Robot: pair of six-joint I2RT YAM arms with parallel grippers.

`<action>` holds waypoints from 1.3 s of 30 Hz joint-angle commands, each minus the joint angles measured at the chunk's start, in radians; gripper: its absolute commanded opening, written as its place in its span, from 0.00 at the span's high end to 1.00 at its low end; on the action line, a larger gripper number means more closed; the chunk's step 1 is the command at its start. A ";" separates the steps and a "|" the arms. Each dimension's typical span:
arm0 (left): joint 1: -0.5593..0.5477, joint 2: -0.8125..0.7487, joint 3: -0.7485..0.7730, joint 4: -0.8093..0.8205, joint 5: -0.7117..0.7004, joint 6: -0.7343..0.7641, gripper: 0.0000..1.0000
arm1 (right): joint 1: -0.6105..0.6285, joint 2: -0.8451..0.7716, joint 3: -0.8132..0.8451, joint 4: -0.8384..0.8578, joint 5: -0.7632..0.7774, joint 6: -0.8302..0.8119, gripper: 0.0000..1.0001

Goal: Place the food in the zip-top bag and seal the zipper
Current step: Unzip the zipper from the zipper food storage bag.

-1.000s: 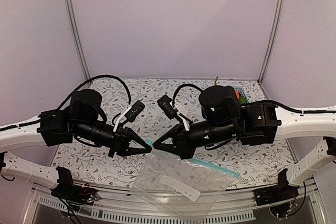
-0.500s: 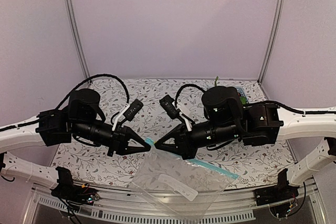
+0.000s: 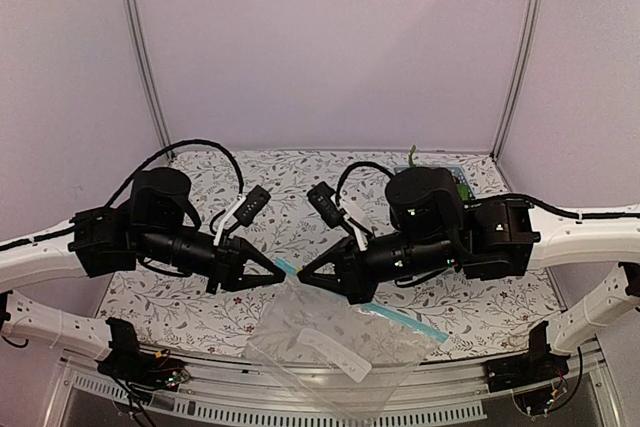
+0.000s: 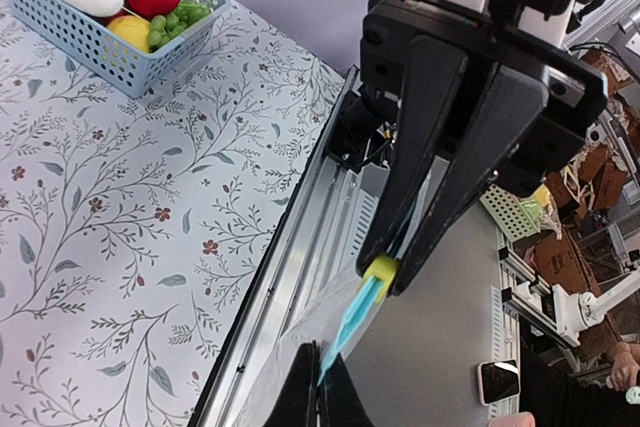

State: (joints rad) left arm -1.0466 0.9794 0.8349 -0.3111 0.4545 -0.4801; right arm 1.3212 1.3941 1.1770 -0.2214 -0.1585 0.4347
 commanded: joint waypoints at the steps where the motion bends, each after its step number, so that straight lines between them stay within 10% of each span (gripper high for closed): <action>1: 0.037 -0.022 -0.011 -0.035 -0.062 -0.006 1.00 | 0.001 -0.039 -0.027 -0.062 -0.001 0.011 1.00; 39: 0.166 -0.036 -0.038 -0.069 -0.141 -0.053 1.00 | 0.002 -0.073 -0.074 -0.073 0.025 0.023 1.00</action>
State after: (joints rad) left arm -0.9371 0.9596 0.8181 -0.3344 0.4061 -0.5236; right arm 1.3148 1.3636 1.1244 -0.2237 -0.1059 0.4530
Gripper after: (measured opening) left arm 0.002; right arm 0.043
